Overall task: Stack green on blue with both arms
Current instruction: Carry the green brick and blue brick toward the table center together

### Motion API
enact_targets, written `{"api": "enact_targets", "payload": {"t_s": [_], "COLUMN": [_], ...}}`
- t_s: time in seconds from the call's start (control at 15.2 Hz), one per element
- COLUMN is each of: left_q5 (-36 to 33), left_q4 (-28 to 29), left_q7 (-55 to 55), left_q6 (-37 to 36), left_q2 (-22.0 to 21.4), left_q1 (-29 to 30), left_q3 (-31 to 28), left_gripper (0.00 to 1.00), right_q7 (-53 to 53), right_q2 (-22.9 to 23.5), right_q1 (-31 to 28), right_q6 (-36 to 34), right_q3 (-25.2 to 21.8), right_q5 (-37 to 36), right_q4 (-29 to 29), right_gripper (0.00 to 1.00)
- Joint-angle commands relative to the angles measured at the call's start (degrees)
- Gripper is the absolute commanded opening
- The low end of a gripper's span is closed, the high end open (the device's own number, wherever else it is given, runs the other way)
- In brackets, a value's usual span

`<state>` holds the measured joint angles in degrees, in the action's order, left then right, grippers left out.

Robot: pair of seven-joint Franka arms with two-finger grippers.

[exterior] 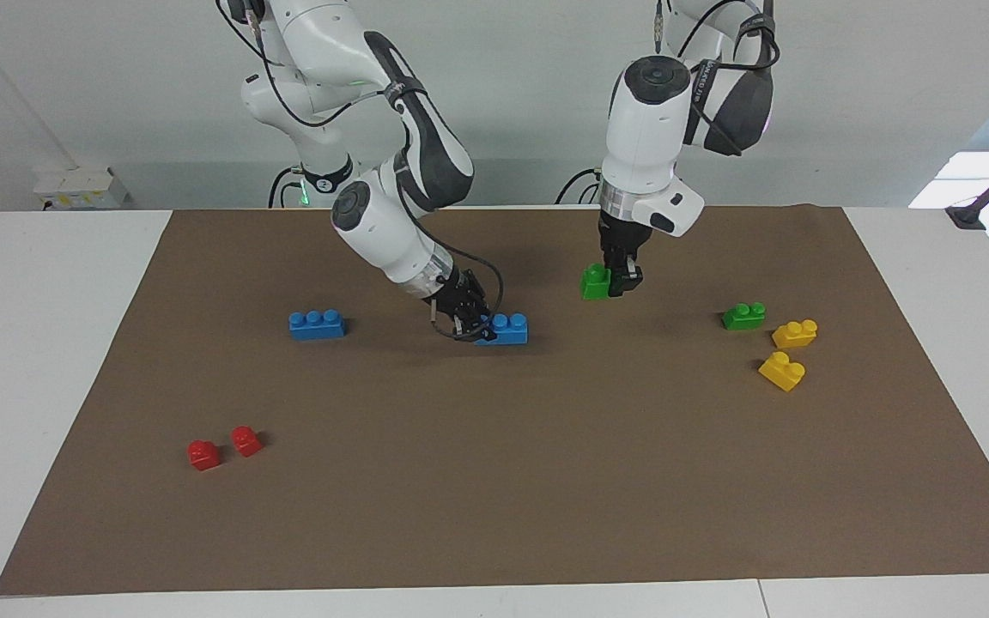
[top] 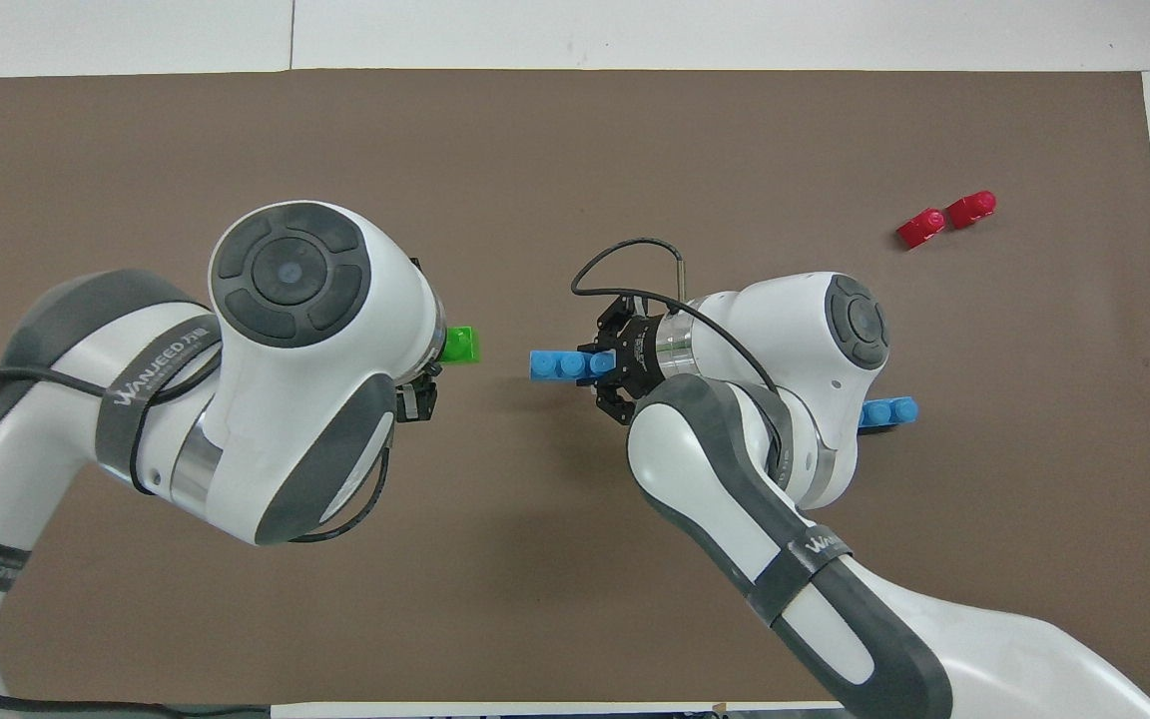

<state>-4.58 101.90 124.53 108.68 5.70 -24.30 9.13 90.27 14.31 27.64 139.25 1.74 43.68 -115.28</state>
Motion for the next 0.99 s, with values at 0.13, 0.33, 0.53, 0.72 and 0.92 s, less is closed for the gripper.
{"api": "enact_targets", "payload": {"t_s": [0.13, 0.33, 0.53, 0.72, 0.92], "left_q5": [-1.4, -1.4, -1.4, -1.6, -1.6], "left_q4": [1.1, 2.6, 4.2, 5.1, 5.8], "left_q7": [1.9, 1.9, 2.0, 2.9, 3.3], "left_q6": [2.0, 3.6, 5.3, 7.1, 8.5], "left_q2": [0.5, 0.3, 0.5, 1.5, 1.8], "left_q1": [-2.3, -2.5, -3.7, -4.6, -5.3], "left_q3": [-0.5, -0.5, -0.5, -0.5, -0.5], "left_gripper": [0.00, 0.00, 0.00, 0.00, 0.00], "right_q7": [-1.4, -2.3, -3.6, -5.5, -5.5], "right_q2": [0.2, 1.2, 2.7, 3.9, 4.7], "right_q1": [0.8, 0.8, 1.3, 2.6, 3.6], "right_q6": [2.1, 2.4, 4.4, 6.3, 8.0], "right_q3": [-0.2, -0.2, 0.1, 0.1, 0.1], "right_q5": [1.7, 1.7, 3.2, 5.3, 5.6], "right_q4": [-1.6, -1.5, -1.4, -1.4, -1.4], "right_gripper": [0.00, 0.00, 0.00, 0.00, 0.00]}}
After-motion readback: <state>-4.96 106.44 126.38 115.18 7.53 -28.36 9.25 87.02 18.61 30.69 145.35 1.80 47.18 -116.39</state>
